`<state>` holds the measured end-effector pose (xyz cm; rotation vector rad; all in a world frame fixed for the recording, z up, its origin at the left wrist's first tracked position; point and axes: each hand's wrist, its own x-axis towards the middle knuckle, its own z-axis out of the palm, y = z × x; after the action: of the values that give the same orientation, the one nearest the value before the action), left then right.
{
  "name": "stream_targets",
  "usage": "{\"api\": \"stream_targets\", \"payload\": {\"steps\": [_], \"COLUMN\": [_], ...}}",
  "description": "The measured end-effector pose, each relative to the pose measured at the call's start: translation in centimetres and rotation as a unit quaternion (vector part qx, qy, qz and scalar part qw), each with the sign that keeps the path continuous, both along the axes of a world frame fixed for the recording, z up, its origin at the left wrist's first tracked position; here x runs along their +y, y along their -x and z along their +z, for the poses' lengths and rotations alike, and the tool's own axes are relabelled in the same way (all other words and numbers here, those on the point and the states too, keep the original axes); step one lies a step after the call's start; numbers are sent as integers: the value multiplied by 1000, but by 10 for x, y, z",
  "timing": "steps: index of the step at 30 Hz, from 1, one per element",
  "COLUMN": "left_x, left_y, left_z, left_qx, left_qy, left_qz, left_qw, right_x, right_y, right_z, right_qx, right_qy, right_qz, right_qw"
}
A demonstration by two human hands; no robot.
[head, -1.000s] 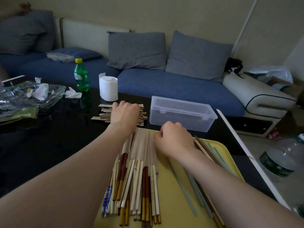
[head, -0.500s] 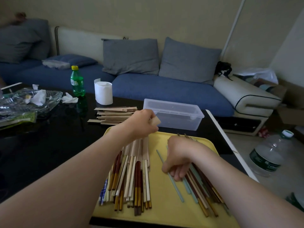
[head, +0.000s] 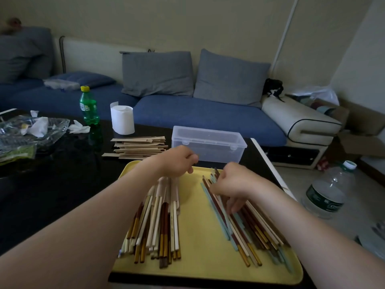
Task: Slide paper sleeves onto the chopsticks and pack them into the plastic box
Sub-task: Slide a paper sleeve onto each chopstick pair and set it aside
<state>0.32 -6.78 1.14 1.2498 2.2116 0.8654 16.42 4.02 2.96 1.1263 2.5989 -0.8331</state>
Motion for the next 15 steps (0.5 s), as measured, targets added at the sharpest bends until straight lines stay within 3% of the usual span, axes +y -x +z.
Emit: {"api": "stream_targets", "payload": {"steps": [5, 8, 11, 15], "left_x": [6, 7, 7, 9], "left_y": [-6, -11, -13, -11], "left_z": [2, 6, 9, 11], "left_qx": [-9, -135, -278, -349], "left_qy": [13, -43, -107, -167], "left_qz": [-13, 40, 109, 199], "left_qw": [1000, 989, 949, 900], "right_x": [-2, 2, 0, -6], "right_y": [-6, -8, -11, -13], "right_z": [-3, -3, 1, 5], "right_qx": [-20, 27, 72, 62], "right_qy": [70, 93, 157, 208], "right_qz": [48, 35, 79, 151], "right_qw": [996, 995, 982, 964]}}
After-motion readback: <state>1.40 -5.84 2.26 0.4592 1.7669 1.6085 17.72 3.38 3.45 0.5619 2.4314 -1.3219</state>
